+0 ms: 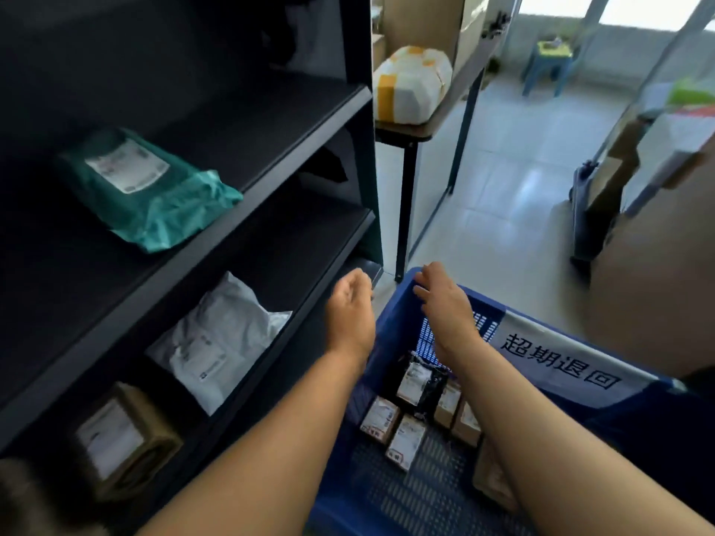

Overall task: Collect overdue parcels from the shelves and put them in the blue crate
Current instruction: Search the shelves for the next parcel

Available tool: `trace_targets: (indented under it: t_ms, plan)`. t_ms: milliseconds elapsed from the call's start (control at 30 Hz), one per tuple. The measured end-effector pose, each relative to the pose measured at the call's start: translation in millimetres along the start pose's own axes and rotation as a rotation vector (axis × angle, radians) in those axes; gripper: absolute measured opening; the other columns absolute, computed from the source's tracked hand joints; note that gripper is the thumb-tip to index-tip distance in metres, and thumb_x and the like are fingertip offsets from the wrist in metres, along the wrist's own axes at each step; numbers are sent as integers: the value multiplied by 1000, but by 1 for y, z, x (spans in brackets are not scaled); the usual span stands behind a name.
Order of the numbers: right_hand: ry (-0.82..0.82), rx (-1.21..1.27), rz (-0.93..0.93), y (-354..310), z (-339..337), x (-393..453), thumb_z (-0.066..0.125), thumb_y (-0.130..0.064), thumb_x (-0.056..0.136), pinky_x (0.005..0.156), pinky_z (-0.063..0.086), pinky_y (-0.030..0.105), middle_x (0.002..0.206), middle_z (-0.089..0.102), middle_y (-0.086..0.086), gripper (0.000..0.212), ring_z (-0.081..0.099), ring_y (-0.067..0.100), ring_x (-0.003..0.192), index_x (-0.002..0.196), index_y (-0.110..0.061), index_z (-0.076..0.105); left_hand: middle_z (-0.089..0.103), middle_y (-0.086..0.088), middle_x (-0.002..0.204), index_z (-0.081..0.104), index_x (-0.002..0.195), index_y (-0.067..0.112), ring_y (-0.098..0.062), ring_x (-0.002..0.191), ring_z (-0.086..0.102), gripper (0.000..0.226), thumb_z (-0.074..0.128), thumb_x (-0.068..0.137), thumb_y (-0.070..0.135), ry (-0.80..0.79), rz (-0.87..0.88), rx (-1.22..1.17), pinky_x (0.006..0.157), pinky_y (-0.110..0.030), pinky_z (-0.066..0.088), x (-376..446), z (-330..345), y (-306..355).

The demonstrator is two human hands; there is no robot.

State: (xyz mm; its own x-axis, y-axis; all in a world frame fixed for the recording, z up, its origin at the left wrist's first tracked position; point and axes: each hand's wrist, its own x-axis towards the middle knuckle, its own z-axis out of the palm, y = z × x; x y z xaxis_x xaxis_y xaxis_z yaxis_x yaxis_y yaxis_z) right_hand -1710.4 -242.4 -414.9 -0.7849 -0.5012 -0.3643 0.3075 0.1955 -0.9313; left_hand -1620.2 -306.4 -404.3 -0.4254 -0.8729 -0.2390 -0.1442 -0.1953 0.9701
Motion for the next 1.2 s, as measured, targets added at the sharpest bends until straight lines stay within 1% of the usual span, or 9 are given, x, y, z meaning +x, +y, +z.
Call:
trace_targets:
  t_ms: [100,200,300,433,700,767,867,1067,1200]
  plan:
    - [-47,6,-43,-28,23,-22,42,-42,98,82,43,31,108,63,-1,35,58,16,103,109,-17,63,60,13,99,54,128,18,-8,100,59,33,43,100,32,57,58,-16,91,-27,46,-10,-26,32]
    - [-93,11,-65,-51,45,-40,40,-44,98,94,46,41,117,63,14,43,60,27,108,114,-11,62,60,14,99,55,125,23,-9,102,60,30,44,99,34,105,96,-46,95,-31,47,-16,-52,55]
    - [-157,-12,-107,-71,72,-61,37,-48,96,97,43,39,117,64,3,39,59,17,105,107,-20,63,61,12,100,55,125,21,-10,103,60,30,43,99,31,147,140,-84,97,-32,47,-25,-82,80]
    - [-223,12,-166,-89,111,-86,37,-49,95,74,40,26,88,55,-11,31,51,3,77,105,-24,53,60,11,98,56,101,30,-14,105,60,15,42,99,31,183,184,-110,97,-35,46,-36,-125,105]
    - [-251,-49,-223,-111,177,-139,38,-48,97,93,45,34,107,65,-5,35,61,13,103,98,-22,61,62,8,100,59,118,19,-13,99,61,28,43,100,32,280,236,-154,98,-39,48,-51,-207,129]
    - [-266,-37,-229,-116,192,-147,41,-45,96,86,45,33,97,65,-6,33,61,12,95,88,-22,62,60,9,92,57,99,28,-15,96,60,14,43,99,32,301,237,-153,97,-43,47,-50,-222,132]
    - [-307,-26,-250,-122,210,-152,42,-43,96,68,40,25,83,58,-7,31,54,7,75,77,-23,57,60,12,93,54,114,27,-15,102,61,21,42,99,32,326,213,-190,99,-40,47,-47,-241,136]
    - [-325,-160,-272,-134,246,-140,40,-47,98,93,47,45,127,60,17,54,57,30,115,126,-3,55,58,-2,126,47,138,12,-17,116,57,45,41,98,31,315,147,-196,97,-33,44,-24,-262,146]
    - [-334,-234,-323,-138,270,-103,45,-44,99,90,39,29,136,54,-1,49,52,17,117,141,-20,47,47,-4,145,35,146,17,-19,128,48,54,41,98,40,304,98,-170,108,-38,40,4,-270,145]
